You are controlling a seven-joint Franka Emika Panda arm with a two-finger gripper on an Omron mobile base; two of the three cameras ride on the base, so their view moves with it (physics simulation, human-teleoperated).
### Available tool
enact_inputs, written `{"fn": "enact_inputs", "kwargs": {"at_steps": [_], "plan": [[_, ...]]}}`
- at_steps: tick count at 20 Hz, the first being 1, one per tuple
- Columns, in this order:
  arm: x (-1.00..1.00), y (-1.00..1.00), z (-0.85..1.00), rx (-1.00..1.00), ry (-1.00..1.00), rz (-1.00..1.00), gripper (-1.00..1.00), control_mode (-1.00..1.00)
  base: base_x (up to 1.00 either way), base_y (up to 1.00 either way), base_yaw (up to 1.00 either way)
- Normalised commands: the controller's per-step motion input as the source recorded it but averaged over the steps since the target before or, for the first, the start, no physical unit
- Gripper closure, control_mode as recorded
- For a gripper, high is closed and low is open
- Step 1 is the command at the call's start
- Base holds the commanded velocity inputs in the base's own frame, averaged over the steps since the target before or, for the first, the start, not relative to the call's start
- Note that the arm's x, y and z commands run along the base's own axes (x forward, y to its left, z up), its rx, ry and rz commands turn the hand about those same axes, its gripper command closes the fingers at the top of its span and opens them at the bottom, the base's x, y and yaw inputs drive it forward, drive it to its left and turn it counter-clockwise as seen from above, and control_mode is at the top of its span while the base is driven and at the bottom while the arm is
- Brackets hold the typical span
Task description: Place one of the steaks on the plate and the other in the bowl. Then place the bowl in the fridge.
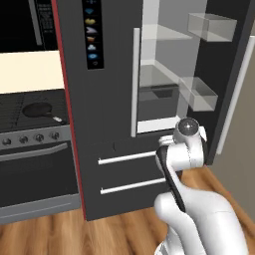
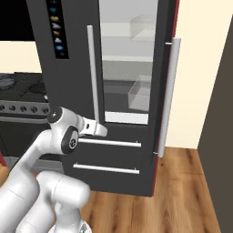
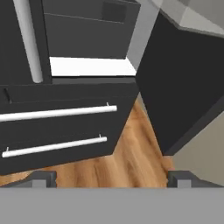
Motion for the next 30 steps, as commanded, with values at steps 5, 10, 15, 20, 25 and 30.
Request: {"fn": "enact_inputs", "kwargs": {"at_steps": [5, 10, 15, 20, 25, 30], "plan": [[0.38, 0.05, -0.07, 0.07, -0.05, 0.12, -1.00, -1.00, 0.00, 0.00, 0.00], [0.54, 0.06, 0.10, 0.24, 0.14, 0.26, -1.00, -1.00, 0.00, 0.00, 0.00], [0.40, 0.71, 0.33, 0.03, 0.17, 0.05, -1.00, -1.00, 0.00, 0.00, 0.00], [0.14, 0.16, 0.12, 0.02, 0.14, 0.00, -1.00, -1.00, 0.00, 0.00, 0.00], [0.54, 0.20, 0.00, -0.10, -0.19, 0.00, -1.00, -1.00, 0.00, 0.00, 0.00], [0.80, 0.12, 0.12, -0.01, -0.23, 0.00, -1.00, -1.00, 0.00, 0.00, 0.00]]}}
